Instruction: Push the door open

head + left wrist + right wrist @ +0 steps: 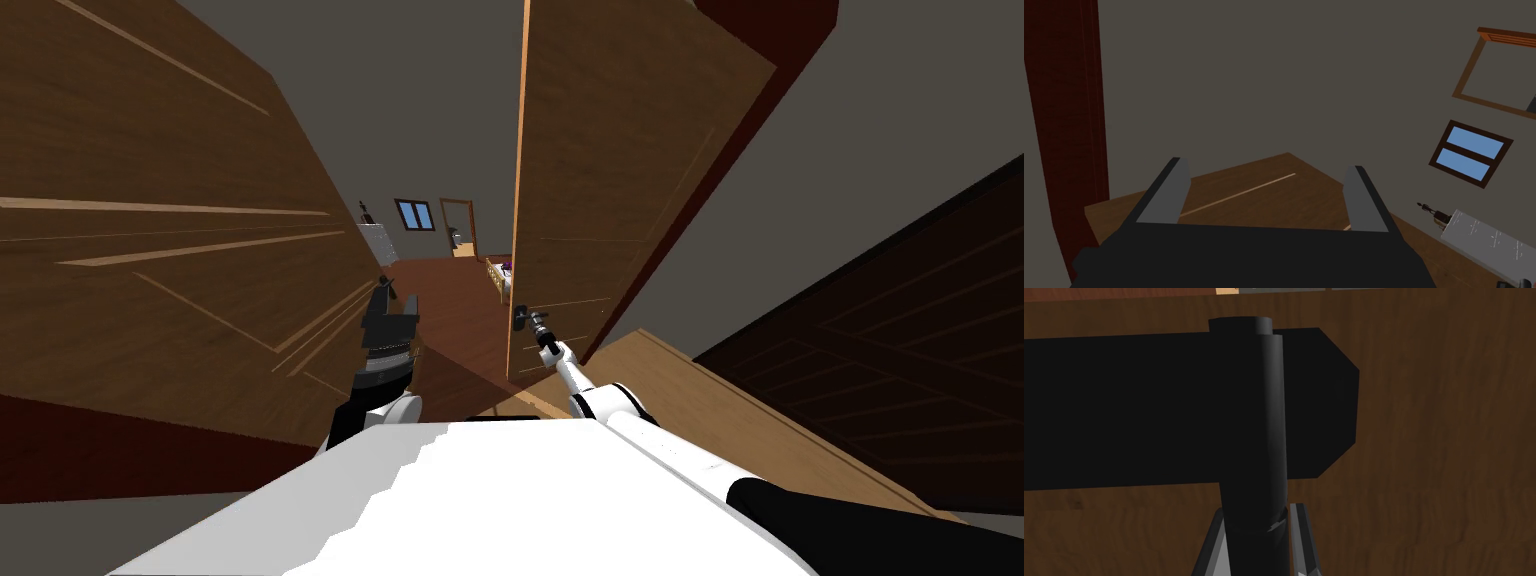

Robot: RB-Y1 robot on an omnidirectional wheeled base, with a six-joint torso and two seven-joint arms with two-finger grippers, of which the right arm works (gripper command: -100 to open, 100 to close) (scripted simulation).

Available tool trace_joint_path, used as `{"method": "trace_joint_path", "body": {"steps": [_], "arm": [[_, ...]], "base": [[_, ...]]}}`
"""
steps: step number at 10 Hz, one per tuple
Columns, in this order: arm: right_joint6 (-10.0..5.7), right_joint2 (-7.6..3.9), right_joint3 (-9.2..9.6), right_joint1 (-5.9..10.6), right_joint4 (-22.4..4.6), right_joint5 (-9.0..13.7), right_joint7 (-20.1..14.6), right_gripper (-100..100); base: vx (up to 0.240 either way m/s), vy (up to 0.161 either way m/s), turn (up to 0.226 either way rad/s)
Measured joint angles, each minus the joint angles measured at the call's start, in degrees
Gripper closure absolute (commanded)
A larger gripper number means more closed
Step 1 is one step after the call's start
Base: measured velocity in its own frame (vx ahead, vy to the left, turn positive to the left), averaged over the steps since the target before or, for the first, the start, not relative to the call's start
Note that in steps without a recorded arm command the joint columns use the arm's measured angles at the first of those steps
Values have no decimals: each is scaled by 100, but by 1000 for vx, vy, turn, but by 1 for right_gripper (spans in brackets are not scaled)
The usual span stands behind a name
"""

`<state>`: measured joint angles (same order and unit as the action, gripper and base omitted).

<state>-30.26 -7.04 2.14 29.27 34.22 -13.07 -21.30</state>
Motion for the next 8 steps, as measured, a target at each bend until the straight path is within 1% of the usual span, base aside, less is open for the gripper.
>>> {"method": "trace_joint_path", "body": {"steps": [1, 3, 4, 5, 6, 7, 8], "arm": [[44, 4, -70, -49, 84, 31, 47, 100], [48, -63, -215, -33, -22, 112, 127, 100], [23, -97, -289, 12, -110, 150, 167, 100], [19, -109, -334, -2, -73, 168, 197, 100], [-16, -103, -425, 42, -169, 209, 270, 100], [-48, -123, -474, 45, -215, 233, 316, 100], [21, -147, -462, -31, -59, 231, 292, 100]], "base": [[195, 161, -98], [170, 179, -86], [94, 84, -24], [118, 118, -52], [110, 114, -43], [45, 46, -4], [91, 98, -42]]}}
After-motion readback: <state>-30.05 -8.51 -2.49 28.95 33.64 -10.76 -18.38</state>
